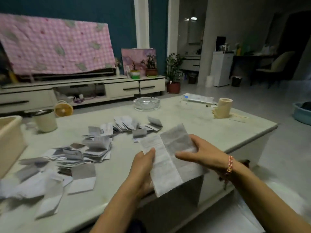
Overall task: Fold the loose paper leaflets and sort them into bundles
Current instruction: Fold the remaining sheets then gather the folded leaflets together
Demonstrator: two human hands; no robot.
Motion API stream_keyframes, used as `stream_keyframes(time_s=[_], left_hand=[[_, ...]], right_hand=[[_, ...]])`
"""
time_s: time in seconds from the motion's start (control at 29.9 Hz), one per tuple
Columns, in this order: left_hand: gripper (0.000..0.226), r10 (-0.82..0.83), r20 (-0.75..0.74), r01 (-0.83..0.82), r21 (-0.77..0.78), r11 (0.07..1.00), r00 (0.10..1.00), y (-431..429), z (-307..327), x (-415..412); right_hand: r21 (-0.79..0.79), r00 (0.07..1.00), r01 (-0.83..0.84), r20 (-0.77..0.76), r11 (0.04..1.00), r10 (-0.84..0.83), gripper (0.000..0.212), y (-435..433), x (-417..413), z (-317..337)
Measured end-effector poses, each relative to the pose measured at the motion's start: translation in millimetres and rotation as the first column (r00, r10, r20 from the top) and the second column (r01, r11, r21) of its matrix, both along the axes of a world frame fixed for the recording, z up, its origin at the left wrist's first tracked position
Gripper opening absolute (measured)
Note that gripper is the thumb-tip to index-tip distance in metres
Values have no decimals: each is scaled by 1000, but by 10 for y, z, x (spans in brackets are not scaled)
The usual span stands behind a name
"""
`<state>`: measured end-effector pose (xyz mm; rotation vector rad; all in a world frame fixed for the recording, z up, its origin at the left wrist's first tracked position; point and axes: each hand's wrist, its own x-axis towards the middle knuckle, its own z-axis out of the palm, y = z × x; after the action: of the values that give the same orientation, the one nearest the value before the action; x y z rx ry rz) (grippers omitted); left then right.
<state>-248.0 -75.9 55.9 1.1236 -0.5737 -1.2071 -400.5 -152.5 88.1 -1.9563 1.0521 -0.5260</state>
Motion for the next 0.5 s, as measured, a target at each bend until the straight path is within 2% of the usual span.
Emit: stream_keyframes(time_s=[0.07,0.13,0.23,0.33,0.5], left_hand=[[22,16,45,-15,-16,1000,999,44,146,347],[19,-33,-21,33,1,999,999,58,190,512],[19,-95,-40,96,21,995,995,30,161,705],[20,-112,53,109,55,993,992,-58,33,745],[17,-107,143,98,70,993,984,-184,-126,838]], right_hand=[[18,995,59,84,998,-60,29,-149,249,-34],[169,983,76,154,983,-103,17,-238,325,-124],[323,947,58,283,945,-155,19,-330,517,-254],[403,914,41,354,914,-197,18,-436,671,-319],[533,904,-205,424,821,-49,17,-606,664,-314]])
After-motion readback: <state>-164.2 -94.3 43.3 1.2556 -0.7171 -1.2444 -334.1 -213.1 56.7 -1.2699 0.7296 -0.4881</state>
